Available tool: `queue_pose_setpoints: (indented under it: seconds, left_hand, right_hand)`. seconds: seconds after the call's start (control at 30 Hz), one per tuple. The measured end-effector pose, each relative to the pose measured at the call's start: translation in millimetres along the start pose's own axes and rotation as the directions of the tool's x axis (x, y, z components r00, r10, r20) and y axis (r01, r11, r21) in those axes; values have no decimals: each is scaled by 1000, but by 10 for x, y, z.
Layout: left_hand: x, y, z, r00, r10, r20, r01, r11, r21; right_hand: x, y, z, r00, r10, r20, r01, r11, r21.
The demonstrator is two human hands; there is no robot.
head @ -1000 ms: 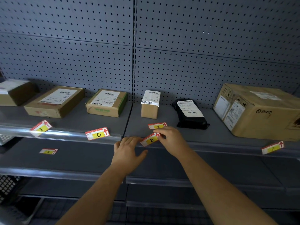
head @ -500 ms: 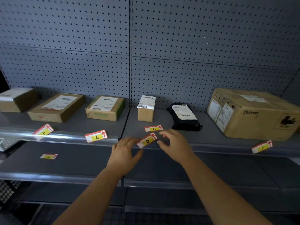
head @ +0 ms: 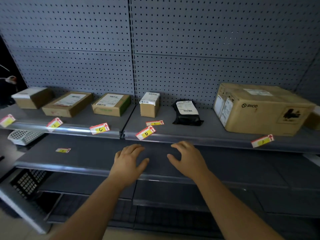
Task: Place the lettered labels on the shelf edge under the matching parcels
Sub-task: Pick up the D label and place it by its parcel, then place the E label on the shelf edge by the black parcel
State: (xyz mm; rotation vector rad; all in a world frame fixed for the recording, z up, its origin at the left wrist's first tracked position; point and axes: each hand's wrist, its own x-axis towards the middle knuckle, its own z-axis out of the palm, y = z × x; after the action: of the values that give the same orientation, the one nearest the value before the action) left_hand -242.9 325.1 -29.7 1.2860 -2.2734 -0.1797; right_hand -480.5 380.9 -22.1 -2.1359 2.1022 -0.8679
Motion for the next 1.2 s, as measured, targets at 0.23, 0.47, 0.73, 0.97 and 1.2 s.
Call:
queue_pose_setpoints:
  seconds: [0.23,0.47,0.73,0.97,1.2]
  left_hand:
    - [-485,144,-50,998,-47,39,46,998,38]
    - [-778,166,-226,997,-67,46,65,997,51]
    - [-925,-29,-425,999,-36,25,36,999,-9]
    - [-1168,-607,-673,1000,-5,19,6,999,-48]
    - [-1288,-1096,-829,999,23,40,-20,997,-71]
  right_hand:
    - [-401,33,49,999,-2,32,0,997,73]
    - [-600,-197,41,999,-14,51,9,995,104]
    - [-608,-622,9,998,12,54,-16,998,61]
    - [-654,-1249,326,997,39,66,-41,999,24]
    - [-711,-1681,623,996,72,52,-72,997,3]
